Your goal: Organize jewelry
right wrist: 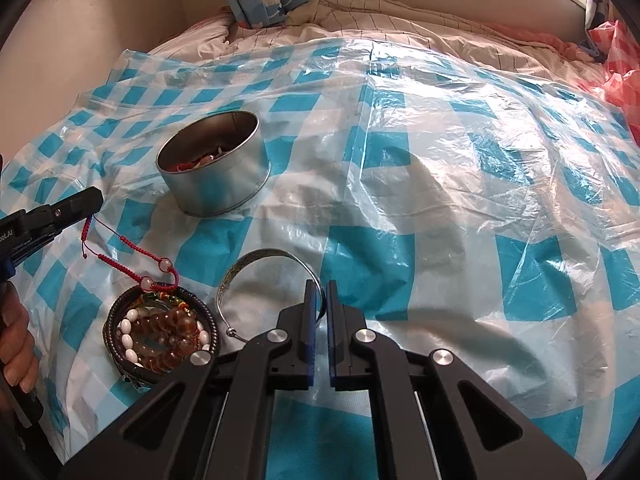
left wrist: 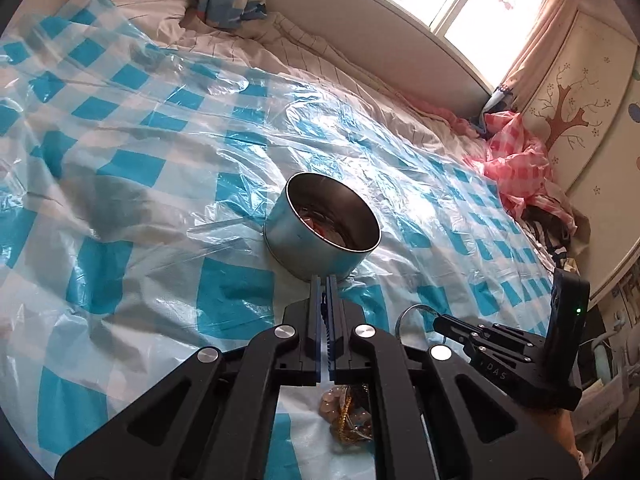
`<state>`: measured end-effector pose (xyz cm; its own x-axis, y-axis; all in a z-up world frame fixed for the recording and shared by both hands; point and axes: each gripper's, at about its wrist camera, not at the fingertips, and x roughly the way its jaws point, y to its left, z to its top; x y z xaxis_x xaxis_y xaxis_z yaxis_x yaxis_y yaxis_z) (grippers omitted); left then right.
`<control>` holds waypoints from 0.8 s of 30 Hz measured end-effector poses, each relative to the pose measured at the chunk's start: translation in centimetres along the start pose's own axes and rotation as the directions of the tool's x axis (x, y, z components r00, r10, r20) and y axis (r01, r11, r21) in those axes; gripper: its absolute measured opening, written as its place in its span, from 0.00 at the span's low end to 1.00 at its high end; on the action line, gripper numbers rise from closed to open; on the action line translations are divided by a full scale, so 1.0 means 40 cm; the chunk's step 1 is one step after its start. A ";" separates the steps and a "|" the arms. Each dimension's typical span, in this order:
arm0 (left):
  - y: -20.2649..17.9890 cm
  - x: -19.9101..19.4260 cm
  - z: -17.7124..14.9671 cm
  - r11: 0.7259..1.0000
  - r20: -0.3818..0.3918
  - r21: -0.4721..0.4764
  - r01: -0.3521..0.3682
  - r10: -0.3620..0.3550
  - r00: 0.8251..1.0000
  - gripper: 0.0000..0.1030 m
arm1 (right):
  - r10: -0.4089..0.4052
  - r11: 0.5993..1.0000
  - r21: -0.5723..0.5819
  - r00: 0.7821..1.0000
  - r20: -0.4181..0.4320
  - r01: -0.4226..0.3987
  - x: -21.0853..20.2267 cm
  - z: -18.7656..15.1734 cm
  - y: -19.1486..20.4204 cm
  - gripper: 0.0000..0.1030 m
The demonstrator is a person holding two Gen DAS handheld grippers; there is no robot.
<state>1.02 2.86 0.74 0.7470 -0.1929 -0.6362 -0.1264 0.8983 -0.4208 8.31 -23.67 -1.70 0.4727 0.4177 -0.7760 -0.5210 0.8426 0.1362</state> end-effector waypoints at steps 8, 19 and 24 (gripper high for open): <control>0.010 0.061 -0.035 0.994 -0.115 0.041 -0.100 0.104 0.988 0.16 | -0.035 0.999 -0.020 0.999 -0.029 0.034 0.018 -0.002 0.004 0.25; -0.051 0.089 -0.066 0.971 -0.162 0.206 -0.125 0.159 0.974 0.02 | -0.040 0.999 -0.036 0.998 -0.054 0.038 0.034 -0.012 0.009 0.05; -0.041 0.032 -0.035 0.990 -0.062 0.131 -0.059 0.067 0.996 0.02 | 0.099 0.989 0.114 0.995 -0.019 -0.096 0.014 -0.004 -0.041 0.05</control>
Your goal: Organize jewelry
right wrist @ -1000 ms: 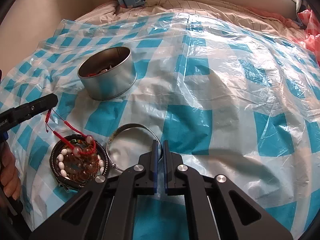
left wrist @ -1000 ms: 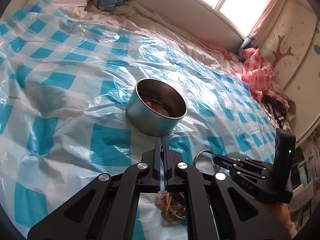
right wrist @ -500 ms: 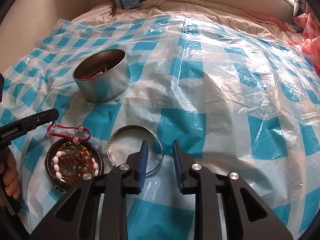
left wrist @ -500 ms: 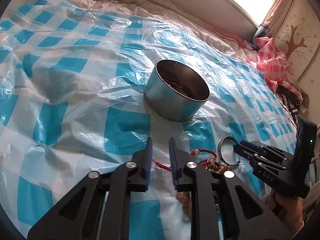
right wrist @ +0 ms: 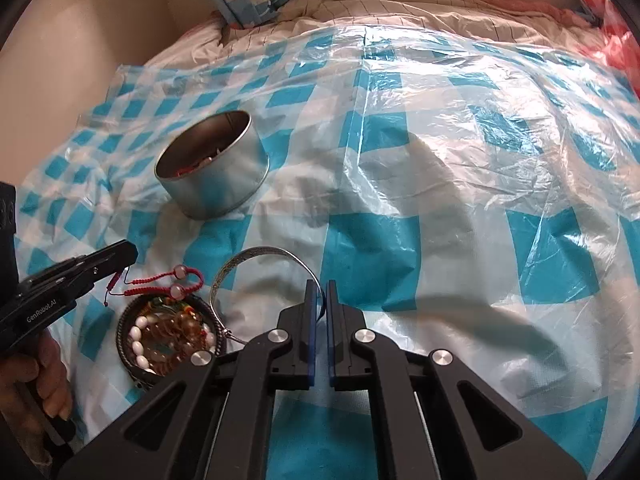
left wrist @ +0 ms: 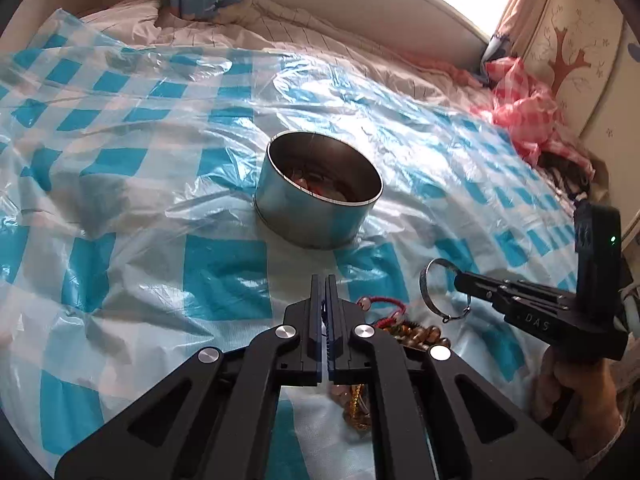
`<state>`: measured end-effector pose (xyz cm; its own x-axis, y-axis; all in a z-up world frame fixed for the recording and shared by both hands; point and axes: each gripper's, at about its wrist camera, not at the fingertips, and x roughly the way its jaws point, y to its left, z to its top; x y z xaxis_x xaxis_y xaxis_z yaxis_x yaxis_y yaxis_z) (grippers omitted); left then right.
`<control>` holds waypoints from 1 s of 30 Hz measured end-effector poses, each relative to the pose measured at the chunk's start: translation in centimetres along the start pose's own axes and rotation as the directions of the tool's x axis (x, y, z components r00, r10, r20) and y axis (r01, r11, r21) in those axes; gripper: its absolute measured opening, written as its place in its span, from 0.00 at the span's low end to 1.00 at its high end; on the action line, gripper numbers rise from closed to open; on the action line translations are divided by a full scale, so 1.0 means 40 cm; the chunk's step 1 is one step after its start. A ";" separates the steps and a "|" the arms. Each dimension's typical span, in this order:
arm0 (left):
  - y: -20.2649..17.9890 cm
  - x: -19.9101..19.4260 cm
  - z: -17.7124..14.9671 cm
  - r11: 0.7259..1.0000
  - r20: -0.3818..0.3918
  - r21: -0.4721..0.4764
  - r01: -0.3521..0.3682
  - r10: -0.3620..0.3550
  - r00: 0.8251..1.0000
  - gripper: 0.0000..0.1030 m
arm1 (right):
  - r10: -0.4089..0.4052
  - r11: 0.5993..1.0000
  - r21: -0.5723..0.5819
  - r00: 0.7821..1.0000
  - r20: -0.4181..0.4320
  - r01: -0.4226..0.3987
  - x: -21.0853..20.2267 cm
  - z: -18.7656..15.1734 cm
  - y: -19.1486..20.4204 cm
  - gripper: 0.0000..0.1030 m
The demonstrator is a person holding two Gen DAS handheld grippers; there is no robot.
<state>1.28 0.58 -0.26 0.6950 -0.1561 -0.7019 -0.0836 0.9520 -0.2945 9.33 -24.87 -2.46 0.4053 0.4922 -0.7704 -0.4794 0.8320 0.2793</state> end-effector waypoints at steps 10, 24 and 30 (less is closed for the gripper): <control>0.014 -0.030 0.021 0.995 0.054 -0.063 0.073 -0.070 0.996 0.02 | 0.067 0.996 0.059 0.998 0.022 -0.068 -0.011 0.011 -0.010 0.05; -0.056 -0.055 0.031 0.991 0.103 0.109 -0.078 0.067 0.992 0.02 | 0.119 0.991 0.064 0.992 0.031 -0.121 -0.011 0.012 -0.005 0.05; -0.074 -0.071 0.036 0.985 0.127 0.139 -0.104 0.087 0.988 0.02 | 0.141 0.988 0.062 0.989 0.041 -0.143 -0.015 0.014 0.001 0.05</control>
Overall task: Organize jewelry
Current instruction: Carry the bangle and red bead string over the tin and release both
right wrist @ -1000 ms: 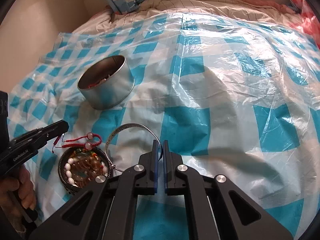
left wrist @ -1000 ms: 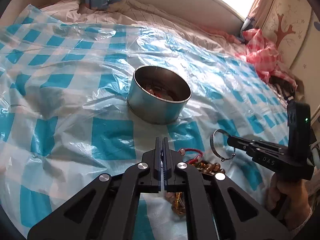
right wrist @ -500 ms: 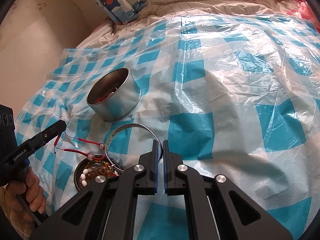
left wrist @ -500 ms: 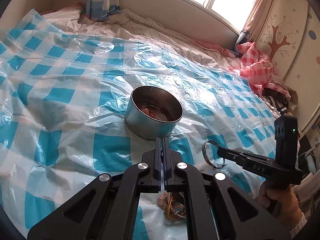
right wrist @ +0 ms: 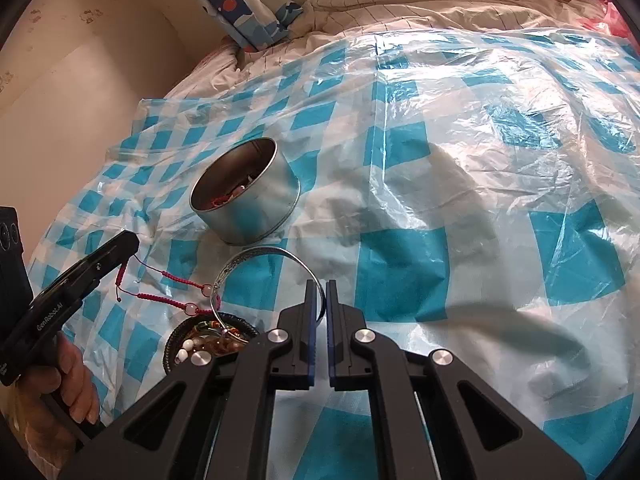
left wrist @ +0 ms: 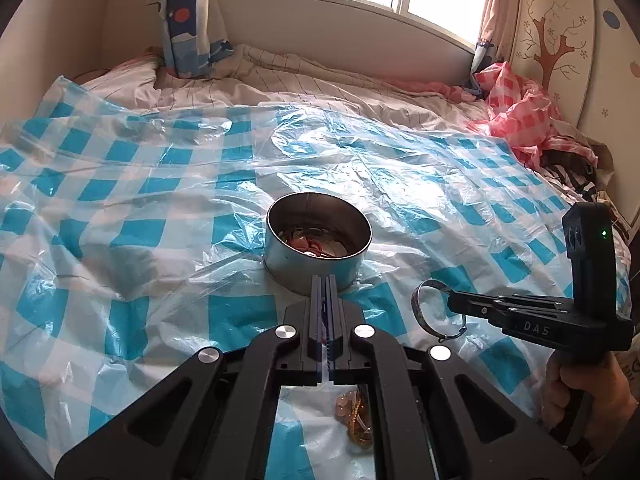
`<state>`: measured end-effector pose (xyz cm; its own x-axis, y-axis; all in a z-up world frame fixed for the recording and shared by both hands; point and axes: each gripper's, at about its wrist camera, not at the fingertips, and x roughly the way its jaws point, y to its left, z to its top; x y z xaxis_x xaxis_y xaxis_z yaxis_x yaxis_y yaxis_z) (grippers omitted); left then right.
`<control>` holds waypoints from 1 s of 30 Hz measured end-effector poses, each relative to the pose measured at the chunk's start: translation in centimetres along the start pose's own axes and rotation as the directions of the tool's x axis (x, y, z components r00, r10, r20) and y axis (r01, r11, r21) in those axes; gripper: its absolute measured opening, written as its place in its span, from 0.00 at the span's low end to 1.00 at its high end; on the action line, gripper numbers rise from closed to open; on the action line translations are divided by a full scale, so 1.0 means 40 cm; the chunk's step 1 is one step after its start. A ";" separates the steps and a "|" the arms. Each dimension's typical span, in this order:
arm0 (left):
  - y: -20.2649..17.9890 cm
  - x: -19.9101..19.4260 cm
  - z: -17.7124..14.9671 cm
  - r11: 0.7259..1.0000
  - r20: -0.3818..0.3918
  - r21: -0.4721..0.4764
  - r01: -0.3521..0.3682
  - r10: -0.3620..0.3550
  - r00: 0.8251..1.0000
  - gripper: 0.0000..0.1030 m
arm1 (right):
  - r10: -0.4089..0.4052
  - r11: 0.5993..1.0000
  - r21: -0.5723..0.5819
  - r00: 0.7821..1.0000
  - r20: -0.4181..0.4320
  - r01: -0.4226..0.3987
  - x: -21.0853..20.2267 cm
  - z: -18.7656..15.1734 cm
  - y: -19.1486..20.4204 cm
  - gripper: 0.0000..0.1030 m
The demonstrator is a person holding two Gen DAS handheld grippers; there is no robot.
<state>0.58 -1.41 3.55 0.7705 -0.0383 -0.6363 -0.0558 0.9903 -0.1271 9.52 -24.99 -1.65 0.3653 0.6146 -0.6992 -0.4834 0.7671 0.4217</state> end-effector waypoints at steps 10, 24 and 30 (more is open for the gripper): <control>0.020 -0.020 0.047 0.992 0.024 -0.077 0.104 -0.103 0.994 0.02 | 0.101 0.993 0.052 0.995 0.005 -0.102 0.002 0.021 -0.006 0.05; 0.018 0.011 0.222 0.970 0.103 -0.118 0.214 -0.202 0.974 0.02 | 0.138 0.990 0.019 0.989 0.050 -0.140 0.019 0.123 0.035 0.05; 0.084 0.182 0.190 0.977 -0.066 -0.192 0.089 -0.103 0.992 0.03 | 0.074 0.996 -0.050 0.996 0.058 -0.072 0.067 0.177 0.085 0.05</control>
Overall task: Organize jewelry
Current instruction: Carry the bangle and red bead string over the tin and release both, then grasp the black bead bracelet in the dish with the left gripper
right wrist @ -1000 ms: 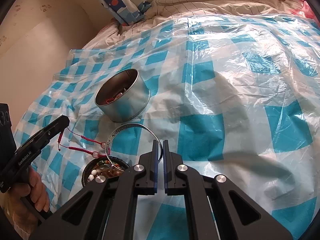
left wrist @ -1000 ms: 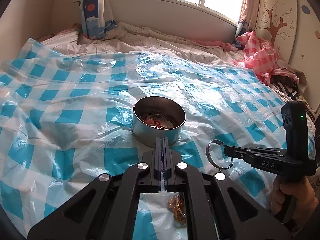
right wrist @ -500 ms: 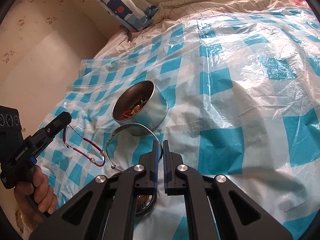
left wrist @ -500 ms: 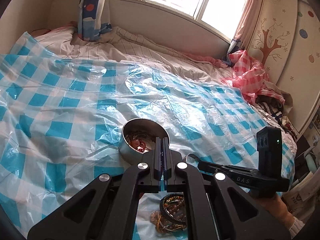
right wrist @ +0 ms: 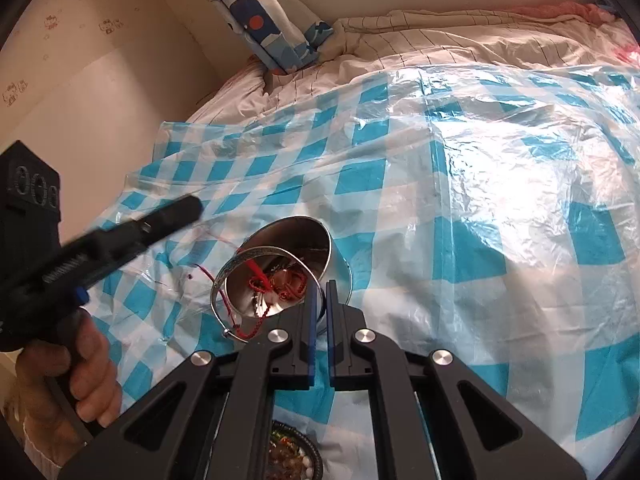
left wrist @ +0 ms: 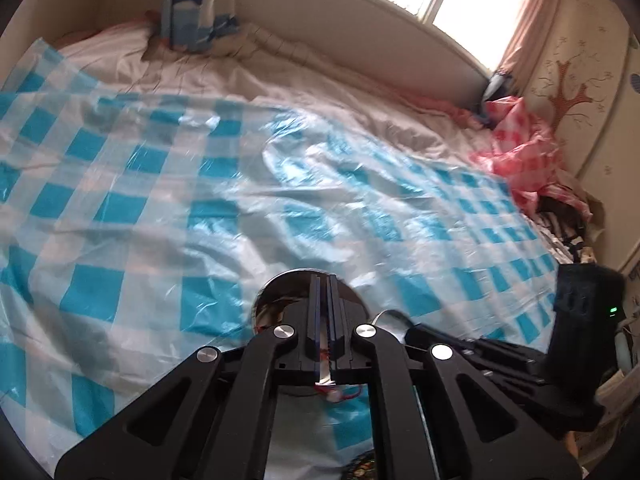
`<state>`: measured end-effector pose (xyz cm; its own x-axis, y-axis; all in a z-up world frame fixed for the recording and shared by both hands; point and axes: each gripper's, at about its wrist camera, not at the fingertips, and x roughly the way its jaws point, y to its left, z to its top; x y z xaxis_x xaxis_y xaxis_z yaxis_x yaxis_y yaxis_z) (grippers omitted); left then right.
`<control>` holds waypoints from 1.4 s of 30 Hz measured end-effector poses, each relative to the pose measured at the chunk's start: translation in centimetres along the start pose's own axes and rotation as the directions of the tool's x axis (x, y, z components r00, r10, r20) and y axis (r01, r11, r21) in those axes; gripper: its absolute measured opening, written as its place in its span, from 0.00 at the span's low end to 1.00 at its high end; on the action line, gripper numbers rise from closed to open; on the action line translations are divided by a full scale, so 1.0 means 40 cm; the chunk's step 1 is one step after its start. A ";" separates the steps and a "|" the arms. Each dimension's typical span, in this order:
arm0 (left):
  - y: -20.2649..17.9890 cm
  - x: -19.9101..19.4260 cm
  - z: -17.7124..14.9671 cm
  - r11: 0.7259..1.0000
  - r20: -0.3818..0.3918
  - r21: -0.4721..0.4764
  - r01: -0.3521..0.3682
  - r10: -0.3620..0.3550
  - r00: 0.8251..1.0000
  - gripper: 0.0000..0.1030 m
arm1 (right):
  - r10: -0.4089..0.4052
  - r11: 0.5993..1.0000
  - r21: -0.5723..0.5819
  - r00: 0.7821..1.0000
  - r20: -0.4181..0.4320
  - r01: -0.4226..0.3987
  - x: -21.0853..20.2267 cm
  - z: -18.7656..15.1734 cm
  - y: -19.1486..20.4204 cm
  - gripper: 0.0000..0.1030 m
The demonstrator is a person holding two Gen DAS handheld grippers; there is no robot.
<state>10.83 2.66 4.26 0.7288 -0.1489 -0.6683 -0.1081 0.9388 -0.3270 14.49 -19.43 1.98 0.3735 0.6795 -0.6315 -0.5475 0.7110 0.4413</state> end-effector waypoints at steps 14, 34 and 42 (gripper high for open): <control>0.083 -0.087 -0.085 0.996 0.028 -0.049 -0.071 0.073 0.997 0.38 | -0.184 0.965 -0.190 0.983 -0.010 0.179 0.110 0.042 0.104 0.39; -0.057 -0.145 -0.330 0.992 -0.048 0.125 -0.036 0.042 0.998 0.54 | -0.170 0.986 -0.017 0.981 -0.093 0.169 -0.128 -0.305 -0.008 0.56; -0.058 -0.093 -0.330 0.998 -0.092 0.060 0.037 -0.031 0.995 0.54 | -0.133 0.991 0.012 0.988 -0.084 0.134 -0.126 -0.307 -0.024 0.62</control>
<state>-0.55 -3.06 -1.32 0.6663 -0.2062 -0.7166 -0.0405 0.9496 -0.3110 3.93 -25.74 -3.09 0.3784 0.5614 -0.7359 -0.4832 0.7980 0.3603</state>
